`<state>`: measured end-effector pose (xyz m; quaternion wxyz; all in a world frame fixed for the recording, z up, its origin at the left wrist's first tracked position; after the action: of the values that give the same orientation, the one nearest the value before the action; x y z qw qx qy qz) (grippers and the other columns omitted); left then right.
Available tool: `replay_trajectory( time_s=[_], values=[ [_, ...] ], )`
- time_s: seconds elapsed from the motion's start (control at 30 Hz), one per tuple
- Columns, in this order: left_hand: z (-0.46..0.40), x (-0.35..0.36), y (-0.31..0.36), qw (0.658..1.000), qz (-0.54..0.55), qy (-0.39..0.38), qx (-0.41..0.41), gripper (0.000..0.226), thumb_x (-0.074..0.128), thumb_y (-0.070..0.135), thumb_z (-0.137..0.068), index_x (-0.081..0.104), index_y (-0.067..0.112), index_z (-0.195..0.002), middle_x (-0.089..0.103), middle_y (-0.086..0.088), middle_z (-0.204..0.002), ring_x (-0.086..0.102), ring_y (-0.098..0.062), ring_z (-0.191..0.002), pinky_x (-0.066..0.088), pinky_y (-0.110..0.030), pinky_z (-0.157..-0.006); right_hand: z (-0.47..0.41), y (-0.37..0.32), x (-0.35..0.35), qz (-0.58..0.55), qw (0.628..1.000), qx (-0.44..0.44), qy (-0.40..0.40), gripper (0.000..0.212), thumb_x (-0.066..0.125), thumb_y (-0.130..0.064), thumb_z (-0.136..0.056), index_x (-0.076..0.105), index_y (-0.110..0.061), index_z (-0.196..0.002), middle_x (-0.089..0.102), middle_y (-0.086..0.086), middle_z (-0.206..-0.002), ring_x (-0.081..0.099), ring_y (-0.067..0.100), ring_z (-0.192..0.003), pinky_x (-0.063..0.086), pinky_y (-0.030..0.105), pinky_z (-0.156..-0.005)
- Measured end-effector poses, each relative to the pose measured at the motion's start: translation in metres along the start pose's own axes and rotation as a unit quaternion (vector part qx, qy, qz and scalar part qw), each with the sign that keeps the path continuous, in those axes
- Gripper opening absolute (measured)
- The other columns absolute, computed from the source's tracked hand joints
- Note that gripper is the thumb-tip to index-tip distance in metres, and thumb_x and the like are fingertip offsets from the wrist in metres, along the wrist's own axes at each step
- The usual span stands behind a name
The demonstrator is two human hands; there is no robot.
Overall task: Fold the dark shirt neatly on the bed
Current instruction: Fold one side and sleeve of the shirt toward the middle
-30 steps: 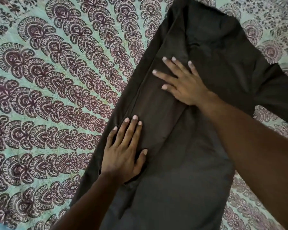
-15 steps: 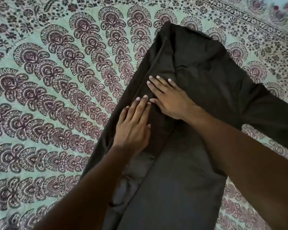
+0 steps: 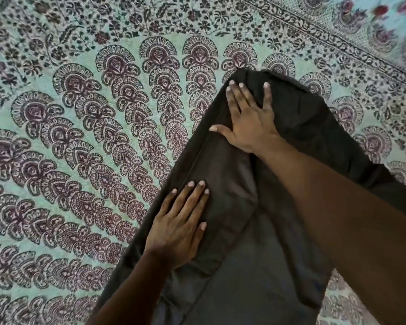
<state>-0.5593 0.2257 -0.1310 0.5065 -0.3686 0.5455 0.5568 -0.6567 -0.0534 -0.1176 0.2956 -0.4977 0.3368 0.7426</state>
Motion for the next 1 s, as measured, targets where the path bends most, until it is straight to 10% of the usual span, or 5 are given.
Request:
replay_trajectory(
  time_s=[0.17,0.37,0.57,1.0],
  values=[
    [-0.001,0.001,-0.002,1.0,0.011,0.004,0.0,0.073,0.05,0.041,-0.099,0.029,0.016,-0.164,0.014,0.0,-0.175,0.014,-0.021,-0.161,0.022,-0.046,-0.128,-0.037,0.02,-0.01,-0.045,0.996,0.074,-0.032,0.111,-0.004,-0.089,-0.086,-0.002,-0.011,-0.166,-0.008,0.007,-0.175,-0.006,0.022,-0.161,-0.012,0.065,-0.124],
    [-0.001,0.002,-0.003,1.0,0.025,0.003,0.0,0.073,0.052,0.042,-0.098,0.031,0.016,-0.163,0.016,0.0,-0.174,0.016,-0.021,-0.161,0.026,-0.048,-0.126,0.047,-0.029,-0.03,-0.129,0.977,-0.007,0.17,0.086,0.029,-0.066,-0.106,0.021,-0.002,-0.163,0.014,0.014,-0.173,0.011,0.03,-0.161,0.007,0.054,-0.129],
    [-0.001,0.001,-0.004,1.0,0.029,0.01,0.005,0.073,0.05,0.043,-0.099,0.029,0.016,-0.164,0.016,0.0,-0.174,0.015,-0.02,-0.161,0.023,-0.047,-0.127,0.103,-0.033,0.038,-0.07,0.984,-0.147,0.07,0.075,0.03,-0.058,-0.105,0.022,-0.014,-0.165,0.012,0.003,-0.174,0.014,0.02,-0.16,0.022,0.056,-0.126],
    [0.003,0.0,-0.002,0.998,0.032,0.043,0.01,0.07,0.045,0.046,-0.102,0.028,0.018,-0.164,0.02,0.001,-0.173,0.019,-0.019,-0.16,0.02,-0.046,-0.127,0.195,-0.074,0.033,-0.149,0.984,-0.056,0.083,0.066,0.038,-0.038,-0.104,0.028,-0.006,-0.162,0.015,0.01,-0.173,0.015,0.026,-0.16,0.024,0.048,-0.127]
  ],
)
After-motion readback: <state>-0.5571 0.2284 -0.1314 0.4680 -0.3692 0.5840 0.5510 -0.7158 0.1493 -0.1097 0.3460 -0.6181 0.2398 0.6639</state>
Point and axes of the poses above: each hand's wrist, its own z-axis away from the middle knuckle, its own x-axis out of the palm, y = z × x, the point moved 5 cm from there along -z, towards the middle knuckle
